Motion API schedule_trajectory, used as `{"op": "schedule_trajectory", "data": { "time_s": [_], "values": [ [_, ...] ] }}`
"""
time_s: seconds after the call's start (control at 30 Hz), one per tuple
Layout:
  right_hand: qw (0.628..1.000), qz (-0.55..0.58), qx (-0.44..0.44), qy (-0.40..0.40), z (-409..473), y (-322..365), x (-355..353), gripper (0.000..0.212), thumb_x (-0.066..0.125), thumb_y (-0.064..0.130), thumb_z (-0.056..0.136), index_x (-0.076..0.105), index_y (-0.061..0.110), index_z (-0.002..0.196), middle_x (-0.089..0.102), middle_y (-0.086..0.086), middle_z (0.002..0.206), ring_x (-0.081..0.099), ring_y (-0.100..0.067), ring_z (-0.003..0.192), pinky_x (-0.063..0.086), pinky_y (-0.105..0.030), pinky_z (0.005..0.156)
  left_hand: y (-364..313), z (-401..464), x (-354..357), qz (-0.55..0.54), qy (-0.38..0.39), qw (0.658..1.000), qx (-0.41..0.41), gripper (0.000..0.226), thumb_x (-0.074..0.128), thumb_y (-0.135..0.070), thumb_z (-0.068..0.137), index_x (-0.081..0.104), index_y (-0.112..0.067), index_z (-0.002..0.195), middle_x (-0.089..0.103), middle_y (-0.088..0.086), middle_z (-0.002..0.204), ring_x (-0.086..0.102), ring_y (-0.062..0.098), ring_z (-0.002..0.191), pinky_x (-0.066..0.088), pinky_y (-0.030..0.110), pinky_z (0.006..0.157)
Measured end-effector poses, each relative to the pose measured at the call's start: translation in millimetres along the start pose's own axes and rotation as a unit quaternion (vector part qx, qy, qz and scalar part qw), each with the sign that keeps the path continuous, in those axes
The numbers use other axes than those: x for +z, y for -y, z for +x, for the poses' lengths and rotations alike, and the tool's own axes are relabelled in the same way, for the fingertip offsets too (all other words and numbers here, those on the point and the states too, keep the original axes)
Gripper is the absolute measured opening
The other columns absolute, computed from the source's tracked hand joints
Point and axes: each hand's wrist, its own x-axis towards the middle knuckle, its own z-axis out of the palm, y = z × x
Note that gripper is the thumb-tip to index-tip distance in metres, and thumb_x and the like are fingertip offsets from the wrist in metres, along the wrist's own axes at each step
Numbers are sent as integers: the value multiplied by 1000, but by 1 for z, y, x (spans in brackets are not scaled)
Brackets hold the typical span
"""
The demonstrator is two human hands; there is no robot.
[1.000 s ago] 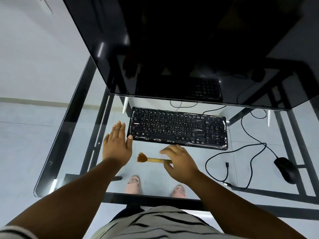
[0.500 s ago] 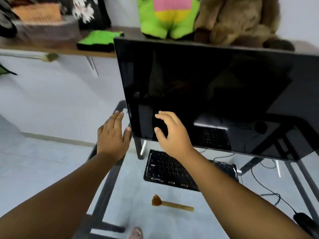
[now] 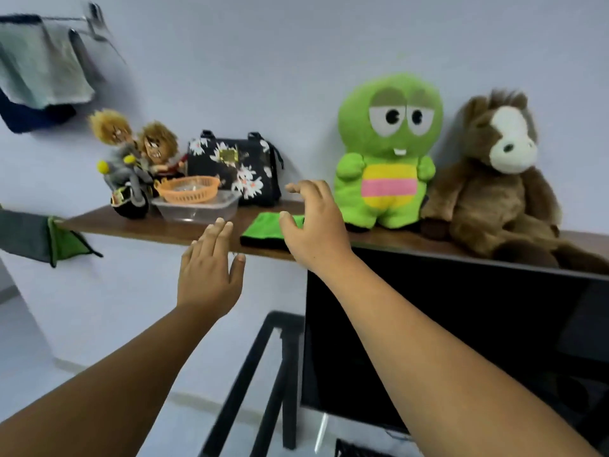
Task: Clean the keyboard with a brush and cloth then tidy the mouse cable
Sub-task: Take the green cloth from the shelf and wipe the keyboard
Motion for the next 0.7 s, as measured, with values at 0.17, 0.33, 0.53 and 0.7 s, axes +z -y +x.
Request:
{"op": "schedule_trajectory", "data": {
  "time_s": [0.17,0.33,0.53,0.7],
  "values": [
    [974,-123,121,147,53,0,40,50,59,34,84,50,18,131,44,-7,132,47,-29,121,43,-38,99,30,39,1,13,-11,1000,-6,61,30,-42,92,29,-17,148,27,3,157,20,21,146,18,45,116],
    [893,-240,260,278,75,-22,79,79,53,67,78,38,21,141,37,-11,144,38,-38,132,40,-49,104,53,54,13,29,17,999,4,64,22,-46,93,24,-19,151,19,1,160,12,18,148,13,44,117],
    [834,-302,326,327,79,-31,107,99,58,79,60,37,26,142,34,-5,143,33,-37,131,38,-50,98,69,54,26,11,32,999,6,68,12,-53,93,17,-22,153,11,-5,161,2,11,148,6,39,119],
    [840,-310,301,330,89,-30,116,67,56,55,76,46,21,134,40,-9,133,44,-34,120,41,-45,89,73,53,32,-8,33,999,10,68,9,-55,93,16,-24,153,7,-7,161,-2,9,148,3,36,118]
  ]
}}
